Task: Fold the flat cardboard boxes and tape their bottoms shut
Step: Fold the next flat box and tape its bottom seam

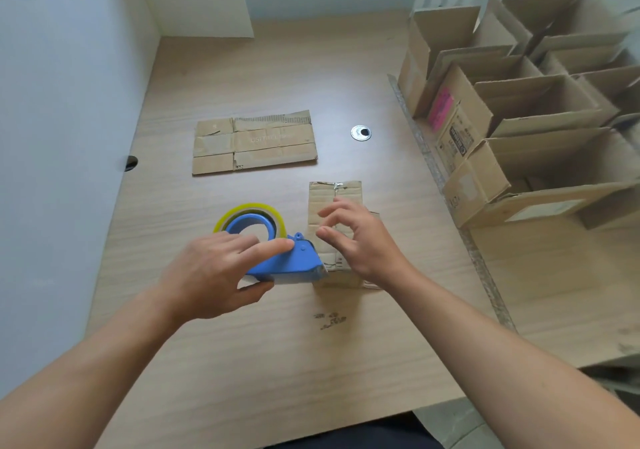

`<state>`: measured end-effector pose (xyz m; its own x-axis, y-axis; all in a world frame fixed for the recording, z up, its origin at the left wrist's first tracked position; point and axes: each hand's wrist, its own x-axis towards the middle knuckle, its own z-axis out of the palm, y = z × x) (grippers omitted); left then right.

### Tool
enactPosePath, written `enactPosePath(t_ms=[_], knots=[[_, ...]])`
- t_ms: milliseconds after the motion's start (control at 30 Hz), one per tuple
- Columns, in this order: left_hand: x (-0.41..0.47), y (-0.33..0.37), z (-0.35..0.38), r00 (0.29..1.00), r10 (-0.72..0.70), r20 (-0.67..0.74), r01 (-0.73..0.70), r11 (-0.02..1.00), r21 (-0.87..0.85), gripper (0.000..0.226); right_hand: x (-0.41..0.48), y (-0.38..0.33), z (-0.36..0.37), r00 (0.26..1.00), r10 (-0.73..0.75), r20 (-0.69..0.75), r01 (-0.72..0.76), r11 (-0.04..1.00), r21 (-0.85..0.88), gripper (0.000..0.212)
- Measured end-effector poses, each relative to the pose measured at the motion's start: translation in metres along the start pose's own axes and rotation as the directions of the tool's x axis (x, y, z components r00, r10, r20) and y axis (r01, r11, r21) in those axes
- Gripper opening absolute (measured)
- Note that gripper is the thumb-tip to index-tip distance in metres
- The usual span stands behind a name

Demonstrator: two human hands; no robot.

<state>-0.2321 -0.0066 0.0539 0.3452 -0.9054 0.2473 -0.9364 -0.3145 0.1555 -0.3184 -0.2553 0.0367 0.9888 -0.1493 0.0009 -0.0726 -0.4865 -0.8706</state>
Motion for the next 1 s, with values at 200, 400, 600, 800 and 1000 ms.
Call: enactPosePath(t_ms=[200,400,600,800,1000], knots=[[0.008,0.005,-0.005,0.988,-0.126,0.086,0.133,0.987,-0.089,0.068,-0.005,0.001,-0.004,0.997,0.064,-0.034,-0.064,0.998,0.007,0.013],[0.021,0.007,-0.004,0.963,-0.195,0.188,0.240,0.937,-0.256,0.070,-0.008,0.015,-0.010,0.985,0.156,-0.078,-0.155,0.988,0.025,0.016],[0.024,-0.005,-0.010,0.897,-0.273,0.348,0.376,0.886,-0.272,0.072,-0.015,0.031,-0.048,0.934,0.311,-0.174,-0.273,0.938,0.212,0.021],[0.027,-0.011,-0.015,0.796,-0.289,0.531,0.485,0.830,-0.275,0.065,-0.044,0.058,-0.063,0.887,0.451,-0.097,-0.414,0.872,0.260,0.027],[0.047,-0.020,-0.016,0.700,-0.303,0.647,0.542,0.815,-0.204,0.034,-0.064,0.067,-0.032,0.837,0.525,-0.155,-0.485,0.843,0.235,0.029]])
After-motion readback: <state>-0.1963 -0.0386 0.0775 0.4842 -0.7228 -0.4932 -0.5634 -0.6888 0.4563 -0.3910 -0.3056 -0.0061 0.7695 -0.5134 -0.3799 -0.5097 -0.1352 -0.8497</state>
